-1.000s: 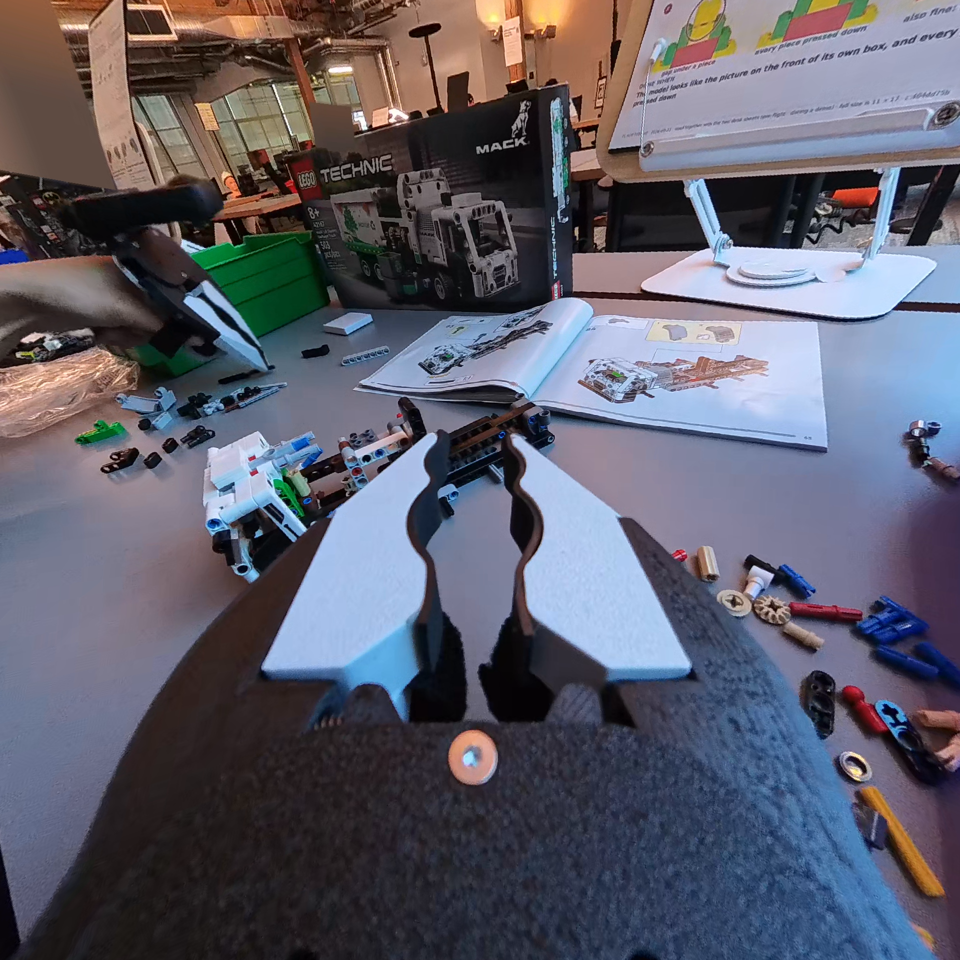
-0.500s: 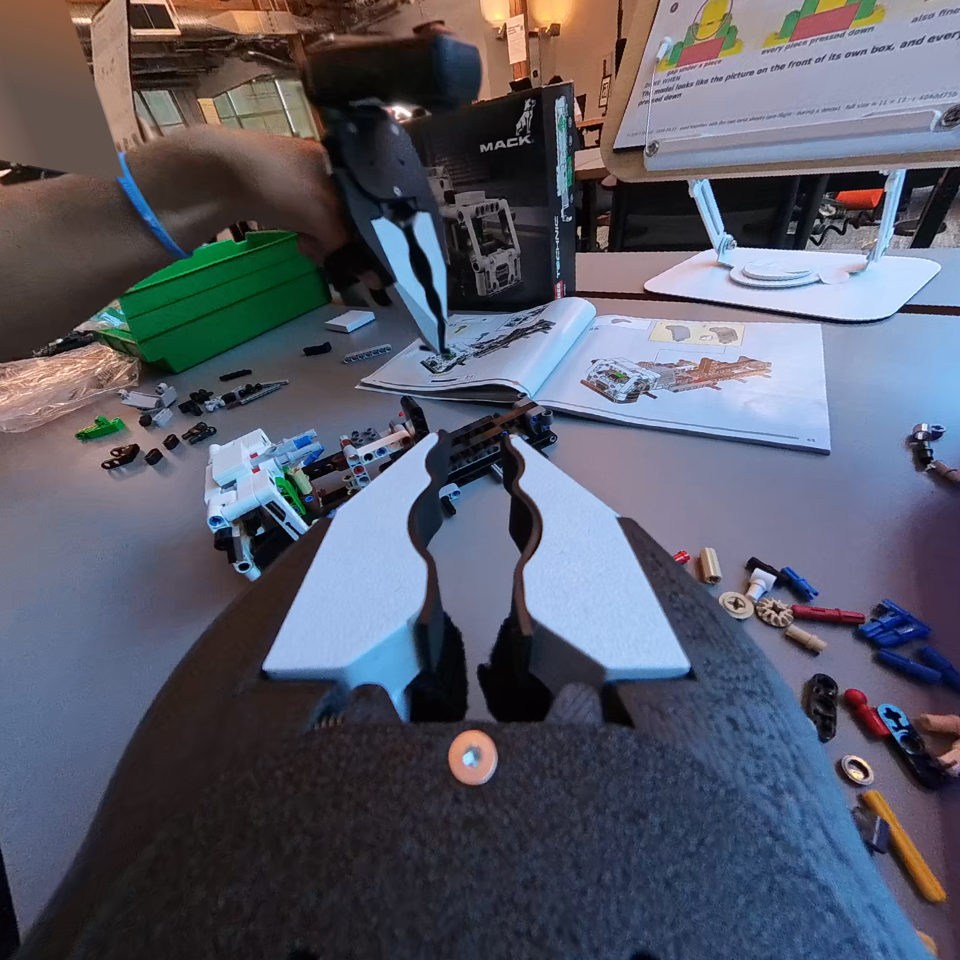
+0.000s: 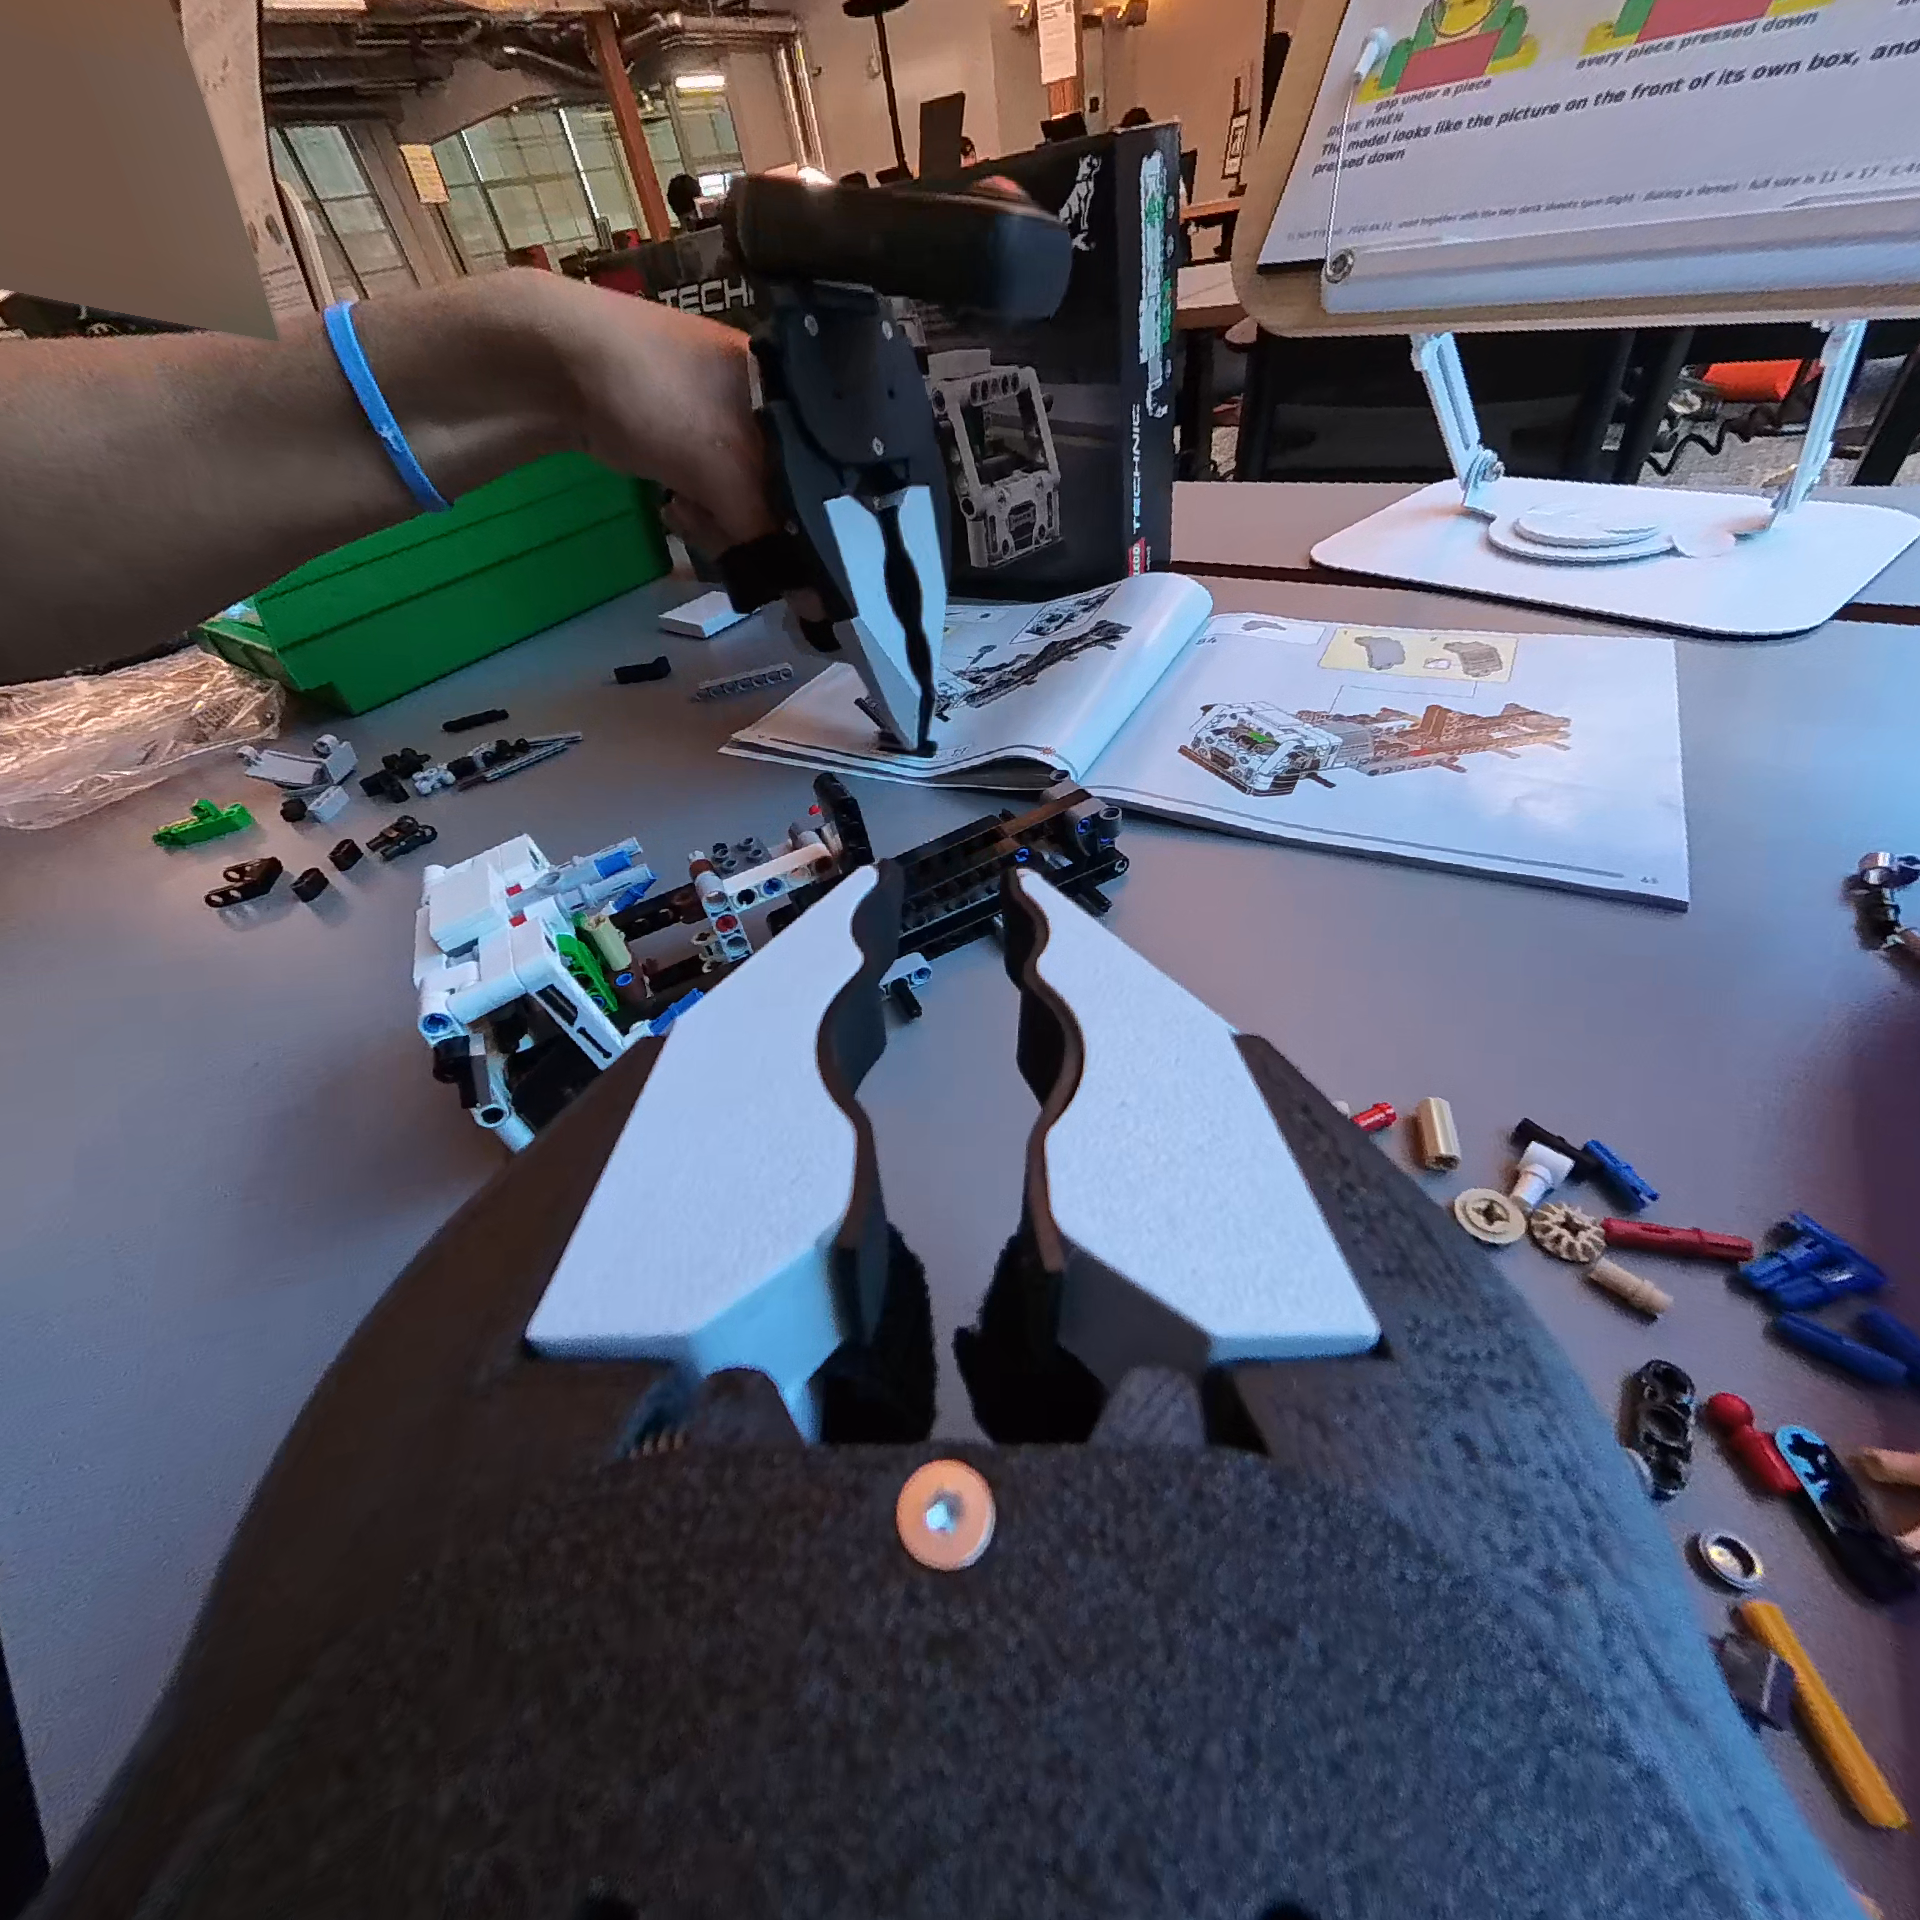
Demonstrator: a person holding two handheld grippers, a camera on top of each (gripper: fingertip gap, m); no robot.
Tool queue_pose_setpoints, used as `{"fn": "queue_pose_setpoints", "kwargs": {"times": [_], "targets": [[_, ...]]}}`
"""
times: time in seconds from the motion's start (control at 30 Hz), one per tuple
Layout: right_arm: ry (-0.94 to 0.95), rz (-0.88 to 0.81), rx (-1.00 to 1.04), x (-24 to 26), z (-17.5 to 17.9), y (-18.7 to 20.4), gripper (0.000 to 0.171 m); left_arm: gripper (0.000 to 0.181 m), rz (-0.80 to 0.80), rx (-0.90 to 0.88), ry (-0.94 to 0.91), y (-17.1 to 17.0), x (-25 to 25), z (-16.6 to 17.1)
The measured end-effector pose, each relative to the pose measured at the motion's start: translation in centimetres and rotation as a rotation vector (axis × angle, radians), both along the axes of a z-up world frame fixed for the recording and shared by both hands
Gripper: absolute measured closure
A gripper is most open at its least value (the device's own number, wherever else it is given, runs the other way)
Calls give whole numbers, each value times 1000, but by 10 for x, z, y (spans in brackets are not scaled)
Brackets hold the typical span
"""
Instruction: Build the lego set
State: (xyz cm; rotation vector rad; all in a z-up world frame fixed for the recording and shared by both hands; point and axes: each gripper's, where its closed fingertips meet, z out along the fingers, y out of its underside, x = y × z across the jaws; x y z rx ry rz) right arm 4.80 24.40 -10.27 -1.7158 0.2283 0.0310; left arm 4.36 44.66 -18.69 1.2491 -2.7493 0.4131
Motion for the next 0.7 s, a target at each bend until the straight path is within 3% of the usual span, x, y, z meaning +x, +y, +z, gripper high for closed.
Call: {"fn": "queue_pose_setpoints", "kwargs": {"times": [0.03, 0.7], "targets": [[-2, -1, 0, 0, 0, 0, 153, 179, 2, -7, 0, -2, 1, 1], [13, 5, -2, 0, -1, 0, 153, 179, 22, -41, 5, 0, -6, -1]]}}
